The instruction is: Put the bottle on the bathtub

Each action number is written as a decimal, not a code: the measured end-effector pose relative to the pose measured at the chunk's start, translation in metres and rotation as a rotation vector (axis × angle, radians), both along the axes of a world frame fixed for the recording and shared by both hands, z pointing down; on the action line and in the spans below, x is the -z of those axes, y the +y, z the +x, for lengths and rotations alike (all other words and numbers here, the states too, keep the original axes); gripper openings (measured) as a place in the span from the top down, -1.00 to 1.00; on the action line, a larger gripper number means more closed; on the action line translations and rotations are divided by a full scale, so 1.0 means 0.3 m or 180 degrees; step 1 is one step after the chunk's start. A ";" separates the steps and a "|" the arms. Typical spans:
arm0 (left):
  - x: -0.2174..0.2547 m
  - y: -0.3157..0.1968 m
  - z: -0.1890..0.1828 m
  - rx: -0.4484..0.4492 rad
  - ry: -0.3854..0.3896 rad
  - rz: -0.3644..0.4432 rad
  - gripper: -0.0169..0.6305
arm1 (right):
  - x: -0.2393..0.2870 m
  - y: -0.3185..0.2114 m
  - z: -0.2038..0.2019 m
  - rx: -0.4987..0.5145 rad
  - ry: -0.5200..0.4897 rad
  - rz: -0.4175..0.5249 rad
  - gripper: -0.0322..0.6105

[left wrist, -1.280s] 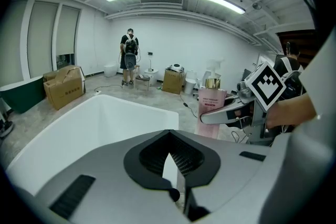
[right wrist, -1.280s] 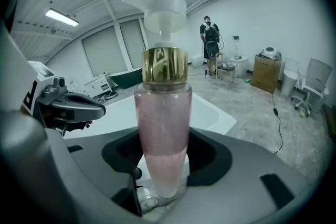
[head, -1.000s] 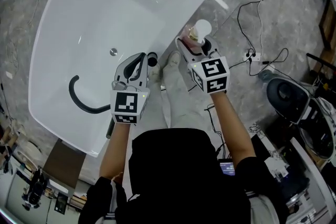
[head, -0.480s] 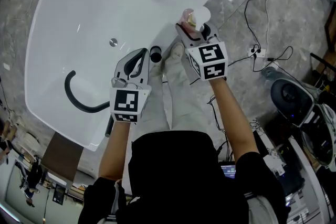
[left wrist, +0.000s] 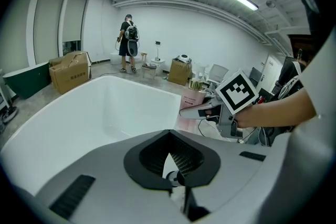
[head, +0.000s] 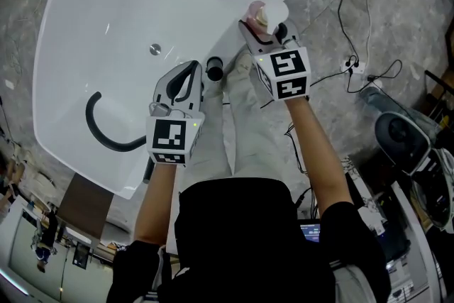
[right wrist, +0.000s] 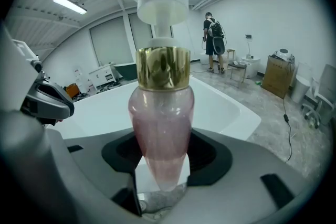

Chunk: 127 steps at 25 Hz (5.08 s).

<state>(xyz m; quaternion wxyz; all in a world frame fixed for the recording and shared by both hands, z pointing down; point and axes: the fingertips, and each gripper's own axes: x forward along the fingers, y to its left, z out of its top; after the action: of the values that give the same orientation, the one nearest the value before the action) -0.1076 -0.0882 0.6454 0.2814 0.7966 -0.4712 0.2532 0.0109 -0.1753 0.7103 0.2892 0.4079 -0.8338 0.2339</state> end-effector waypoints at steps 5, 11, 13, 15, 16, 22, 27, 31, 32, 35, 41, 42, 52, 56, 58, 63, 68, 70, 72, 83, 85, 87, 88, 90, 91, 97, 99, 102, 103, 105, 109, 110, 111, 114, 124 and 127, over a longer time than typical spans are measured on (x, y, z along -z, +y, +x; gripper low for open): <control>-0.041 -0.027 0.026 -0.0032 -0.0012 0.0010 0.91 | -0.055 -0.014 0.013 -0.0004 -0.0006 -0.0005 0.16; -0.030 -0.006 0.010 -0.0029 -0.0009 0.0003 0.91 | -0.042 0.021 -0.003 0.0025 -0.0075 0.0013 0.16; -0.034 -0.007 0.013 -0.0031 -0.0006 0.0001 0.91 | -0.042 0.023 0.003 0.0004 -0.0098 0.0021 0.16; -0.039 -0.005 0.015 -0.0037 -0.0005 -0.0002 0.91 | -0.045 0.034 0.008 -0.0024 -0.0101 0.0025 0.15; -0.040 -0.004 0.015 -0.0040 -0.0007 -0.0003 0.91 | -0.045 0.039 0.009 -0.0036 -0.0104 0.0029 0.15; -0.044 -0.013 0.034 -0.0045 0.0013 -0.0005 0.91 | -0.048 0.051 0.021 -0.0068 -0.0148 0.0036 0.15; -0.056 -0.015 0.045 -0.0060 0.0027 -0.0032 0.91 | -0.054 0.056 0.018 -0.0030 -0.0119 0.0084 0.15; -0.053 -0.003 0.043 -0.0071 0.0017 -0.0032 0.91 | -0.052 0.076 0.010 0.0016 -0.0053 0.0126 0.15; -0.052 0.000 0.045 -0.0064 0.0030 -0.0041 0.91 | -0.051 0.081 0.008 0.0031 -0.0037 0.0133 0.15; -0.048 -0.005 0.051 -0.0051 0.0048 -0.0040 0.91 | -0.044 0.088 -0.007 0.0106 -0.0010 0.0145 0.14; -0.041 0.013 0.050 -0.0052 0.0023 -0.0040 0.91 | -0.049 0.115 -0.026 0.0187 0.0043 0.0176 0.14; -0.041 0.018 0.048 -0.0057 0.0015 -0.0030 0.91 | -0.051 0.118 -0.029 0.0178 0.0045 0.0180 0.14; 0.001 0.023 0.011 -0.0001 -0.0002 0.0028 0.91 | -0.046 0.127 -0.039 0.0194 0.0004 0.0147 0.14; 0.040 0.018 0.013 -0.0012 -0.0002 0.0055 0.91 | -0.036 0.143 -0.035 0.0210 0.0023 0.0039 0.14; 0.067 0.011 0.015 -0.0025 -0.0009 0.0086 0.91 | -0.023 0.155 -0.030 0.0208 0.0036 -0.0014 0.14; 0.141 -0.008 0.026 -0.0075 0.0000 0.0188 0.91 | 0.025 0.197 -0.001 0.0204 0.0061 -0.0110 0.14; 0.236 -0.026 0.038 -0.0111 0.0006 0.0312 0.91 | 0.098 0.245 0.029 0.0171 0.0097 -0.0167 0.14; 0.282 -0.028 0.045 -0.0132 0.0000 0.0346 0.91 | 0.135 0.258 0.048 0.0142 0.0137 -0.0162 0.14; 0.325 -0.026 0.050 -0.0160 -0.0010 0.0382 0.91 | 0.169 0.268 0.073 0.0108 0.0186 -0.0137 0.14; 0.556 -0.013 0.115 -0.0332 -0.0048 0.0663 0.91 | 0.430 0.280 0.214 -0.0188 0.0313 0.0014 0.53; 0.619 -0.024 0.139 -0.0325 -0.0008 0.0742 0.91 | 0.499 0.263 0.235 -0.0242 0.0268 0.0122 0.68; 0.670 -0.024 0.165 -0.0347 0.0018 0.0803 0.91 | 0.574 0.248 0.254 -0.0305 0.0197 0.0223 0.74; 0.695 -0.020 0.177 -0.0363 0.0027 0.0826 0.91 | 0.612 0.243 0.263 -0.0331 0.0173 0.0278 0.76; 0.739 -0.011 0.194 -0.0408 0.0018 0.0873 0.91 | 0.689 0.233 0.273 -0.0356 0.0162 0.0399 0.79; 0.758 -0.011 0.195 -0.0432 -0.0003 0.0923 0.91 | 0.728 0.227 0.274 -0.0356 0.0168 0.0468 0.79; 0.921 -0.056 0.160 -0.0335 -0.0068 0.1183 0.91 | 0.977 0.181 0.300 -0.0440 0.0076 0.0886 0.82; 0.978 -0.069 0.150 -0.0302 -0.0063 0.1259 0.91 | 1.059 0.161 0.315 -0.0523 0.0002 0.1001 0.82; 1.046 -0.076 0.134 -0.0289 -0.0058 0.1372 0.91 | 1.180 0.145 0.331 -0.0639 -0.0076 0.1205 0.82; 1.068 -0.079 0.129 -0.0296 -0.0071 0.1425 0.91 | 1.220 0.142 0.335 -0.0669 -0.0102 0.1278 0.82; 1.118 -0.086 0.126 -0.0310 -0.0083 0.1525 0.91 | 1.303 0.140 0.345 -0.0714 -0.0154 0.1422 0.82; 1.238 -0.107 0.135 -0.0320 -0.0068 0.1746 0.91 | 1.451 0.142 0.372 -0.0776 -0.0238 0.1671 0.82; 1.267 -0.111 0.138 -0.0324 -0.0058 0.1802 0.91 | 1.482 0.144 0.377 -0.0785 -0.0255 0.1717 0.82; 1.297 -0.116 0.141 -0.0328 -0.0048 0.1856 0.91 | 1.511 0.145 0.381 -0.0794 -0.0271 0.1758 0.82; 1.376 -0.120 0.151 -0.0349 -0.0020 0.1991 0.91 | 1.587 0.155 0.392 -0.0822 -0.0309 0.1875 0.82; 1.516 -0.070 0.156 -0.0372 0.0036 0.2266 0.91 | 1.713 0.220 0.385 -0.0824 -0.0379 0.2129 0.82; 1.525 -0.063 0.160 -0.0391 0.0050 0.2299 0.91 | 1.714 0.226 0.382 -0.0840 -0.0390 0.2137 0.83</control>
<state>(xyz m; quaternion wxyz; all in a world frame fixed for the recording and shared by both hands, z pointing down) -0.0595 -0.1073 0.1880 -0.0301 0.8734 -0.4793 0.0808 0.1255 -0.1074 0.1961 0.0561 0.5694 -0.8201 0.0065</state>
